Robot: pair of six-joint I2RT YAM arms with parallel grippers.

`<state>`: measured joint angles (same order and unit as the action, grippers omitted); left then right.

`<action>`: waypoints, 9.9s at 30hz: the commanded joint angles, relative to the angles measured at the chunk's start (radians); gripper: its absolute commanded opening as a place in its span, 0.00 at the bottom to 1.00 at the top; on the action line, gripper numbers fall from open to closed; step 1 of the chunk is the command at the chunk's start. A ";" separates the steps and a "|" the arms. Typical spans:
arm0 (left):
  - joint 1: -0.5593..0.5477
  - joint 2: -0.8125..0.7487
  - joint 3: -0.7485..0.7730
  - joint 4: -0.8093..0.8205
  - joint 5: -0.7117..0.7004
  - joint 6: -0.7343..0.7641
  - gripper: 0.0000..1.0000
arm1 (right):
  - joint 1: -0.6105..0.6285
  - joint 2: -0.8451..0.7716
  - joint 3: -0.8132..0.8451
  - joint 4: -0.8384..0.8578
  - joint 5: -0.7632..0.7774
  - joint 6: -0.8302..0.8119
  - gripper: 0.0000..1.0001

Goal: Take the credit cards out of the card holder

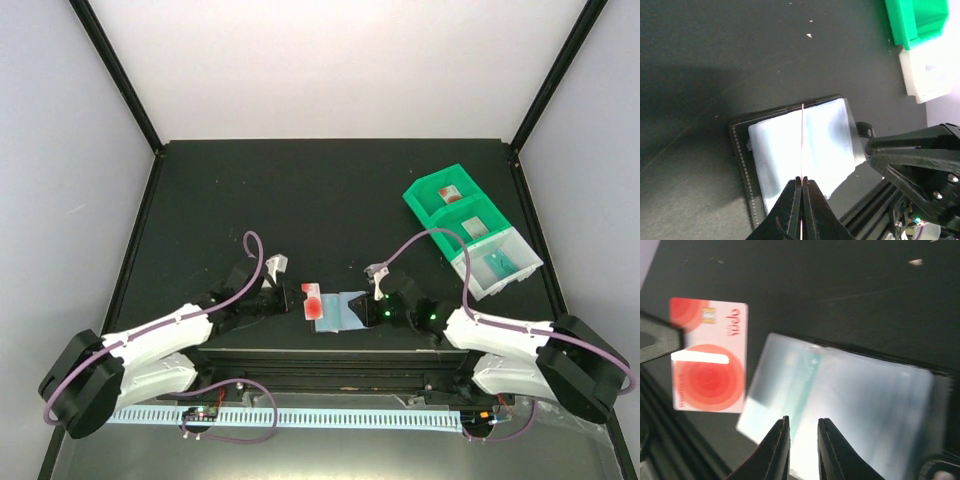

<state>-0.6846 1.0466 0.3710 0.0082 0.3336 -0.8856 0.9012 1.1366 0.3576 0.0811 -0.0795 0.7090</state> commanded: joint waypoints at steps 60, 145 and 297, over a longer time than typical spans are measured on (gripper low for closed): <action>0.031 -0.529 -0.274 0.409 0.030 -0.294 0.01 | 0.021 0.141 0.088 0.561 -0.446 0.292 0.19; 0.030 -0.673 -0.257 0.414 -0.072 -0.229 0.26 | 0.021 0.032 -0.008 0.841 -0.391 0.476 0.01; 0.039 -0.189 0.162 -0.380 -0.200 0.363 0.99 | -1.083 0.657 1.008 -0.491 -0.235 0.163 0.37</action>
<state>-0.6491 0.8246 0.4625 -0.3187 0.0849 -0.5098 -0.2100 1.8416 1.3891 -0.3660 -0.3325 0.9371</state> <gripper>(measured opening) 0.990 0.368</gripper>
